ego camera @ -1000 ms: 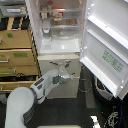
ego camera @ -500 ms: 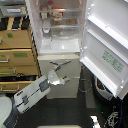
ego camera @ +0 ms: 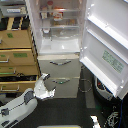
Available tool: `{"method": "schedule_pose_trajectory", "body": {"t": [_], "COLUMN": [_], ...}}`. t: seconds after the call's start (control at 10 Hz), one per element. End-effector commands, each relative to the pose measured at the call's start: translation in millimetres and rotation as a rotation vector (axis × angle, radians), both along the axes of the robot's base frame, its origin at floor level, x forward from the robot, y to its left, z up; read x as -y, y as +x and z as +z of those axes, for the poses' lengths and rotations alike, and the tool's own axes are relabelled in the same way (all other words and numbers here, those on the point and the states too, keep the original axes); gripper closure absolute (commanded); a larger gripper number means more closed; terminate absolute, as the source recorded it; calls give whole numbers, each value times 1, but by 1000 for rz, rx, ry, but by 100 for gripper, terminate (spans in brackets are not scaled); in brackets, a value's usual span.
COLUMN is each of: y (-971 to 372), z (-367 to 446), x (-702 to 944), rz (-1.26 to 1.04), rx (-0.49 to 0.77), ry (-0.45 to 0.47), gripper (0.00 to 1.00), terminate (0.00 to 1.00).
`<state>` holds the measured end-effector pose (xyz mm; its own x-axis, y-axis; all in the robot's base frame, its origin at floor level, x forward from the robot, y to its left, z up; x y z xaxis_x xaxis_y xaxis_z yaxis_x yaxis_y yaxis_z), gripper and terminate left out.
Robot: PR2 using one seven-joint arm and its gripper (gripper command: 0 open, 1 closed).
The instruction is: Opening the fridge
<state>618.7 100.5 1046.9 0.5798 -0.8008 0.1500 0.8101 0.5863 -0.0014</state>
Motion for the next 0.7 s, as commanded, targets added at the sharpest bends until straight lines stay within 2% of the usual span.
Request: {"method": "schedule_pose_trajectory", "body": {"t": [0.1,0.3,0.4,0.6,0.7], "y": [-264,-259,-255,-256,-258], "z": [-11,-21,-40,-55,-65], "x": [-273,-274,-272,-271,-272], "rz": [590,606,639,634,632], "rx": [56,65,49,62,82], "ry": [-169,-173,-128,-141,-155], "gripper": [0,0,0,0,0], "terminate": [0,0,0,0,100]}}
